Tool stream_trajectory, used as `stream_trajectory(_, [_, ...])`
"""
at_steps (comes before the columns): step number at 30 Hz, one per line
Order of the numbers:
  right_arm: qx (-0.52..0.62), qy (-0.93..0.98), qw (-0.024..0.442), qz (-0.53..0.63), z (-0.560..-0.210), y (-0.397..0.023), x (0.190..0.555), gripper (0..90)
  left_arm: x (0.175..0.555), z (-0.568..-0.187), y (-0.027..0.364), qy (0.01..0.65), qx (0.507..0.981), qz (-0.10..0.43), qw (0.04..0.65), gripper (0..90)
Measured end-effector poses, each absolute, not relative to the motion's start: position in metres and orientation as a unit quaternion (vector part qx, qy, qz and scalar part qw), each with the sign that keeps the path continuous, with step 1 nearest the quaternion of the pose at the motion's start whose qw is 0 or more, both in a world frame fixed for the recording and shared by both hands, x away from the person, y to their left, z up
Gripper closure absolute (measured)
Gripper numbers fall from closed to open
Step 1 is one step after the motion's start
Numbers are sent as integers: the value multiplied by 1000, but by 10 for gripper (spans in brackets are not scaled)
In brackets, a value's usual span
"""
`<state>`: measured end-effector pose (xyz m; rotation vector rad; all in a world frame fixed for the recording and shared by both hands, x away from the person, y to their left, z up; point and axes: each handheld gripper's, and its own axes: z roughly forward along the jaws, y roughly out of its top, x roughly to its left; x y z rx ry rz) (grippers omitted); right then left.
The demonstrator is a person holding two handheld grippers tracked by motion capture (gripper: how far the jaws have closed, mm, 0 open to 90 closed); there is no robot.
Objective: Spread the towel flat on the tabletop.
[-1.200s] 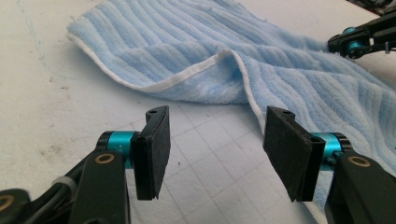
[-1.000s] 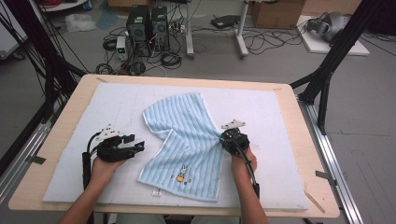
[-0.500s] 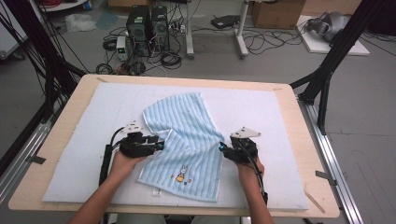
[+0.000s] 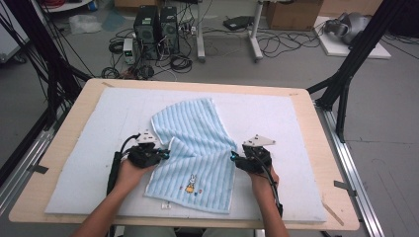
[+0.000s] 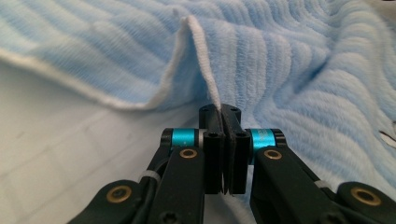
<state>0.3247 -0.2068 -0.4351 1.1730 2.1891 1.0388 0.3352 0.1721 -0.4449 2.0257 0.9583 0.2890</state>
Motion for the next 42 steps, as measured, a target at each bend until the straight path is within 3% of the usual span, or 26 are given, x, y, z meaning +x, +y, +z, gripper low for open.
stream_trajectory(8, [414,802,209,377,-437,-194,324,483,322,-451,208,422,782,119,443,856])
stream_trajectory(11, [402,811,198,376,-440,-186,325,483,325,-448,210,439,764,119,459,600])
stream_trajectory(14, [400,811,195,379,-441,-183,326,482,329,-444,213,445,748,132,475,504])
stream_trajectory(20, [399,801,192,404,-435,-183,324,516,332,-439,208,431,746,118,493,480])
stream_trajectory(25, [384,816,178,394,-439,-174,324,543,339,-445,193,418,767,110,474,469])
stream_trajectory(27, [376,825,170,386,-443,-169,325,552,343,-448,185,413,782,112,453,482])
stream_trajectory(29, [371,835,163,372,-447,-165,327,575,345,-451,178,408,795,127,431,573])
stream_trajectory(30, [371,833,162,377,-448,-164,327,633,345,-450,177,404,797,142,426,634])
stream_trajectory(31, [372,833,166,374,-447,-165,328,758,346,-450,176,398,800,151,423,777])
stream_trajectory(32, [372,835,167,371,-446,-165,329,832,348,-450,175,397,801,162,419,854])
stream_trajectory(42, [405,814,240,342,-447,-168,357,873,380,-446,161,426,779,199,416,870])
